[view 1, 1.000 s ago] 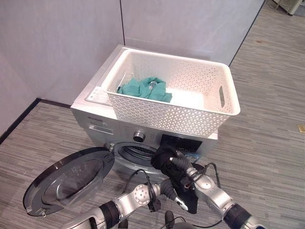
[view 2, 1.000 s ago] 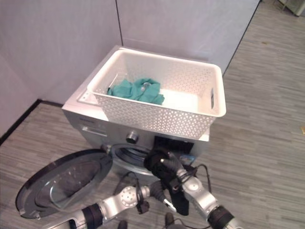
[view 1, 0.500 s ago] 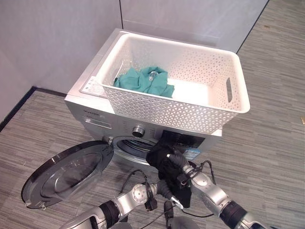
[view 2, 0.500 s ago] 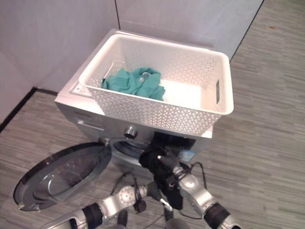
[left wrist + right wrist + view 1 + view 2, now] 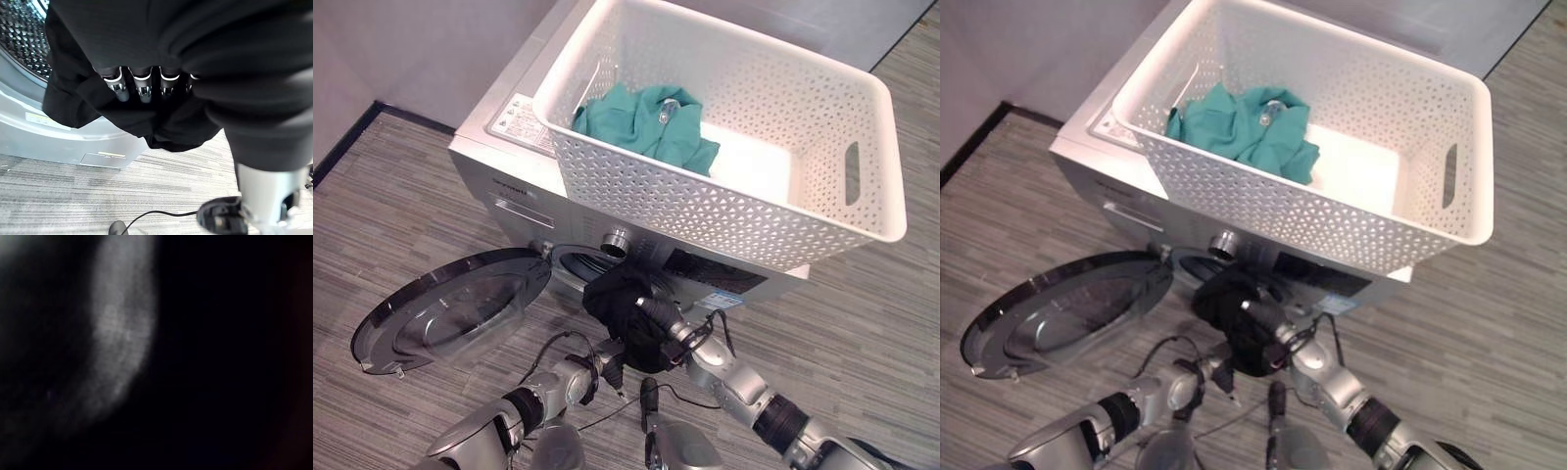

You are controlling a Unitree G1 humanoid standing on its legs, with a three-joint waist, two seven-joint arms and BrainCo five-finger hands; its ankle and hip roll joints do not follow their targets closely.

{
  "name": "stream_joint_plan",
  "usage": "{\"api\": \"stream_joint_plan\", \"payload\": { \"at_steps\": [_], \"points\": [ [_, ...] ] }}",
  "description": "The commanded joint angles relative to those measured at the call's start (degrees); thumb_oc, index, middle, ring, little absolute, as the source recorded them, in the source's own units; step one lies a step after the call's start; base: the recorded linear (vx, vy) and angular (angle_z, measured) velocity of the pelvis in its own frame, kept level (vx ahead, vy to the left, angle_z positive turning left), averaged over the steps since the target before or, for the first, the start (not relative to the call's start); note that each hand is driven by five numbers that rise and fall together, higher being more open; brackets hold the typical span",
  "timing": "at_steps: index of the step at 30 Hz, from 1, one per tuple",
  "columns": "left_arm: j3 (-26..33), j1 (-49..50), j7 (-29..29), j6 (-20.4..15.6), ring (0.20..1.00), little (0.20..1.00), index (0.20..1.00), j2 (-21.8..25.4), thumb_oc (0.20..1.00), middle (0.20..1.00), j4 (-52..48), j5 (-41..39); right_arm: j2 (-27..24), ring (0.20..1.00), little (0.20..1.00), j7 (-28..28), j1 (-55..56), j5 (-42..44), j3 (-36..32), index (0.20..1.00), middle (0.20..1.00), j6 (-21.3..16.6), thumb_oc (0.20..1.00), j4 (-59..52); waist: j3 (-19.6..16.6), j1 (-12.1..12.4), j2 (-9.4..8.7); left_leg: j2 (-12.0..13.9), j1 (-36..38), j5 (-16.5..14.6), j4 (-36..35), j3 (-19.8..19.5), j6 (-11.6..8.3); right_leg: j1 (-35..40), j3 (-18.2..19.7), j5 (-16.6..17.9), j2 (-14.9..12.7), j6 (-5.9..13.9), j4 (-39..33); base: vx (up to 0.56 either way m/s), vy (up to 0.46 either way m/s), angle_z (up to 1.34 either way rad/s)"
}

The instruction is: Grab the laundry basket,head to the washer,open it,put in the laundry and shut it.

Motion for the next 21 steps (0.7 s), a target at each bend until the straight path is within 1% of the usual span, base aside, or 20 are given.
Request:
{"api": "stream_joint_plan", "payload": {
  "at_steps": [1,2,3,4,5,6,7,8,10,11,12,17,18,21],
  "points": [
    [1.8,-2.0,6.4,1.8,1.000,1.000,1.000,-8.5,1.000,1.000,2.9,-7.7,3.6,0.200,0.200,0.1,-3.4,2.5,-3.0,0.200,0.200,-7.0,0.200,-10.3,0.3,1.3,-3.43,2.7,3.1,-11.2,6.6,3.2,3.06,-5.2,4.1,1.8,-4.6,4.39,0.6,-0.05,-0.047,0.23],
    [1.8,-2.0,6.4,1.8,1.000,1.000,1.000,-8.6,1.000,1.000,3.0,-7.8,3.6,0.200,0.200,0.0,-3.4,2.5,-3.0,0.200,0.200,-7.0,0.200,-10.3,0.3,1.2,-3.40,2.7,3.0,-11.2,6.7,3.2,3.06,-5.3,4.0,1.8,-4.6,4.39,0.7,-0.05,-0.047,0.11],
    [2.9,-1.9,7.2,1.9,1.000,1.000,1.000,-9.5,1.000,1.000,2.7,-11.6,3.6,0.200,0.200,-0.5,-3.4,2.7,-3.0,0.200,0.200,-6.9,0.200,-10.2,0.5,1.2,-3.68,2.7,2.7,-11.0,6.7,3.0,3.05,-5.5,4.0,2.0,-4.6,4.30,0.7,-0.05,-0.044,0.06],
    [4.7,-1.9,8.4,1.5,1.000,1.000,1.000,-11.1,1.000,1.000,1.9,-19.1,3.8,0.200,0.200,-1.6,-3.4,3.3,-2.6,0.200,0.200,-6.6,0.200,-9.3,1.0,1.2,-4.15,2.7,2.0,-10.5,6.6,2.8,2.99,-6.0,3.9,2.3,-4.5,4.16,0.7,-0.05,-0.044,0.00],
    [4.7,-1.9,8.4,1.5,1.000,1.000,1.000,-11.1,1.000,1.000,2.0,-19.1,3.8,0.200,0.200,-1.6,-3.4,3.3,-2.6,0.200,0.200,-6.7,0.200,-9.2,0.9,1.1,-4.14,2.7,2.0,-10.5,6.6,2.7,2.98,-6.0,3.9,2.3,-4.5,4.16,0.7,-0.05,-0.053,0.01],
    [6.5,-2.1,9.1,0.8,1.000,1.000,1.000,-12.5,1.000,1.000,0.0,-27.5,4.1,0.200,0.200,-2.8,-3.8,3.8,-1.9,0.200,0.200,-6.1,0.200,-7.9,1.4,1.3,-4.24,2.9,1.7,-10.4,6.7,2.7,2.89,-6.2,3.9,2.6,-4.2,3.94,0.7,0.00,0.000,0.00],
    [6.5,-2.2,9.1,0.8,1.000,1.000,1.000,-12.5,1.000,1.000,0.0,-27.5,4.1,0.200,0.200,-2.8,-3.9,3.8,-1.9,0.200,0.200,-6.1,0.200,-7.9,1.3,1.2,-4.41,2.7,1.5,-10.2,6.5,2.6,2.93,-6.4,3.8,2.7,-4.4,3.99,0.7,-0.03,-0.033,-0.01],
    [7.0,-1.9,9.3,0.4,1.000,1.000,1.000,-12.8,1.000,1.000,-1.1,-30.8,4.3,0.200,0.200,-3.2,-4.2,4.4,-1.6,0.200,0.200,-6.0,0.200,-7.3,1.2,1.2,-4.55,2.6,1.4,-10.0,6.4,2.5,2.95,-6.6,3.8,2.8,-4.4,3.95,0.7,0.00,0.000,0.00],
    [7.0,-1.9,9.2,0.4,1.000,1.000,1.000,-12.8,1.000,1.000,-1.1,-30.9,4.3,0.200,0.200,-3.2,-4.2,4.4,-1.6,0.200,0.200,-6.0,0.200,-7.3,1.2,1.2,-4.56,2.6,1.4,-10.0,6.4,2.5,2.94,-6.6,3.8,2.8,-4.4,3.95,0.7,0.00,0.000,0.00],
    [8.9,-0.9,10.0,0.1,1.000,1.000,1.000,-13.6,1.000,1.000,-3.0,-39.5,4.1,0.200,0.200,-3.9,-4.2,5.6,-0.7,0.200,0.200,-5.4,0.200,-6.8,1.1,1.0,-4.86,2.7,1.3,-9.6,5.9,2.5,2.89,-6.8,3.7,2.9,-4.2,3.76,0.7,0.00,-0.037,-0.01],
    [9.6,-0.4,9.9,-0.2,1.000,1.000,1.000,-13.9,1.000,1.000,-2.9,-43.1,3.9,0.200,0.200,-4.2,-4.2,6.3,-0.3,0.200,0.200,-5.1,0.200,-6.8,0.9,0.9,-5.02,2.8,1.5,-9.5,5.5,2.5,2.87,-6.7,3.7,2.8,-4.1,3.68,0.7,0.00,-0.037,0.00],
    [9.9,0.3,9.7,-0.4,1.000,1.000,1.000,-14.1,1.000,1.000,-2.3,-45.4,3.8,0.200,0.200,-4.3,-4.5,7.0,0.3,0.200,0.200,-5.1,0.200,-7.0,0.5,0.8,-5.27,3.1,2.0,-9.4,5.0,2.7,2.78,-6.5,3.7,2.8,-3.9,3.60,0.7,0.00,-0.010,0.00],
    [10.3,1.4,10.7,-0.9,1.000,1.000,1.000,-14.2,1.000,1.000,-1.7,-46.4,3.7,0.200,0.200,-4.3,-5.0,7.9,1.2,0.200,0.200,-5.3,0.200,-7.1,0.2,0.9,-5.63,3.5,2.6,-9.3,4.3,2.8,2.65,-6.2,3.7,2.6,-3.5,3.45,0.7,0.02,-0.052,-0.01],
    [10.8,2.0,11.1,-1.3,1.000,1.000,1.000,-14.4,1.000,1.000,-1.4,-47.6,3.8,0.200,0.200,-4.5,-5.0,8.2,1.4,0.200,0.200,-5.5,0.200,-7.2,0.1,1.0,-5.77,3.7,2.9,-9.2,4.0,2.8,2.61,-6.2,3.7,2.5,-3.3,3.38,0.7,0.01,-0.029,-0.01]
  ]
}}
